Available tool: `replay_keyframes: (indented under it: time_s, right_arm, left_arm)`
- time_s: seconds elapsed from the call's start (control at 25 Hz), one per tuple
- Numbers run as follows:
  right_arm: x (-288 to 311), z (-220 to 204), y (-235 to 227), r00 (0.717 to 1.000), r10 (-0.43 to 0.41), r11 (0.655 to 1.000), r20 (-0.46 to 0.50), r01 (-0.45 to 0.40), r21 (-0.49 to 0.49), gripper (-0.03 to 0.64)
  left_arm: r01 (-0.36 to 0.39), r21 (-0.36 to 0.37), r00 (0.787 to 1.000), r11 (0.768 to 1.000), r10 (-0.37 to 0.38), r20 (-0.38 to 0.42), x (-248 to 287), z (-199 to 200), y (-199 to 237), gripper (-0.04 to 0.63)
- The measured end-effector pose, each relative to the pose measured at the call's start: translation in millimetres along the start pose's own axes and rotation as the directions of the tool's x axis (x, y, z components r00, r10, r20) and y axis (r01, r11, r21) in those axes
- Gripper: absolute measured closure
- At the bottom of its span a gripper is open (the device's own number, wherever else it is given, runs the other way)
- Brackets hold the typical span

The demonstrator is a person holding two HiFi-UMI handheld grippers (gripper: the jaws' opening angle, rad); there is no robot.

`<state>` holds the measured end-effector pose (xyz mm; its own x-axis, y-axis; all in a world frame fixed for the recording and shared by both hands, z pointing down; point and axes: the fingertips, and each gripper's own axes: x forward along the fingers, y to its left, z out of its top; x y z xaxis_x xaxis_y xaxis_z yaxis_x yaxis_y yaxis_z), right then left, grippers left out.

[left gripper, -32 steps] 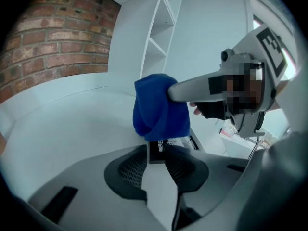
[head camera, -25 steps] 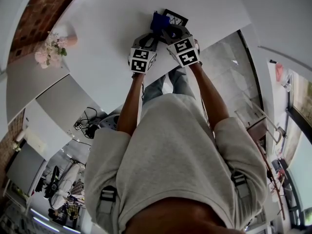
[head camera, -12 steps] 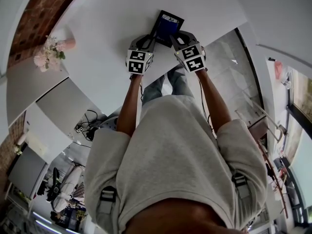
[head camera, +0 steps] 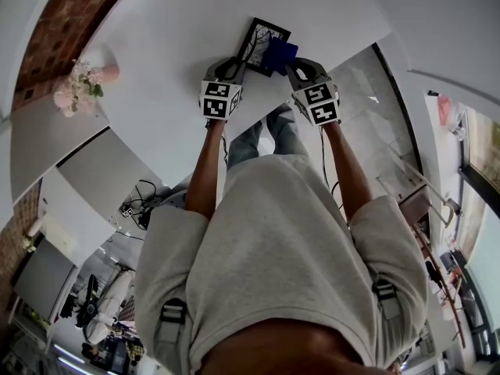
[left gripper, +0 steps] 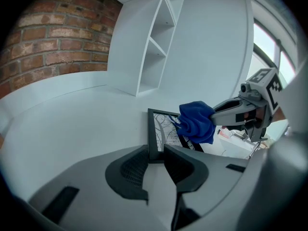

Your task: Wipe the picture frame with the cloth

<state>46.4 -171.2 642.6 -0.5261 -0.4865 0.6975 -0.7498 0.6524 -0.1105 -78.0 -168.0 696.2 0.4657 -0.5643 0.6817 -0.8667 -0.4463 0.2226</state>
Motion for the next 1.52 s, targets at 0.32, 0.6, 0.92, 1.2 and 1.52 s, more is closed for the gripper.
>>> replay_keyframes:
  time_s: [0.32,0.6,0.92,1.2,1.52]
  right_arm:
    - [-25,-13,-9,0.999,-0.041,0.999,-0.010,0.041,0.009,0.558]
    - [-33,42,20,0.995,-0.001,0.999,0.102,0.005,-0.041,0.557]
    - [1,89,71,0.983,0.113,0.991,0.148,-0.100,-0.093,0.558]
    - [42,70,100,0.986,0.153,0.985,0.073,-0.146,-0.086,0.558]
    - [42,34,89,0.993,0.120,0.992,0.006,-0.120,-0.048,0.558]
  left_arm:
    - [-0.002,0.007,1.000,1.000,0.002,0.000,0,-1,-1,0.486]
    - [-0.012,0.009,1.000,1.000,0.011,0.023,-5,5,1,0.486]
    - [-0.045,-0.029,0.997,0.999,0.046,0.059,-32,3,10,0.486]
    - [-0.072,-0.056,0.995,0.996,0.075,0.058,-50,-8,29,0.491]
    - [-0.058,-0.047,0.997,0.997,0.060,0.045,-47,-15,27,0.494]
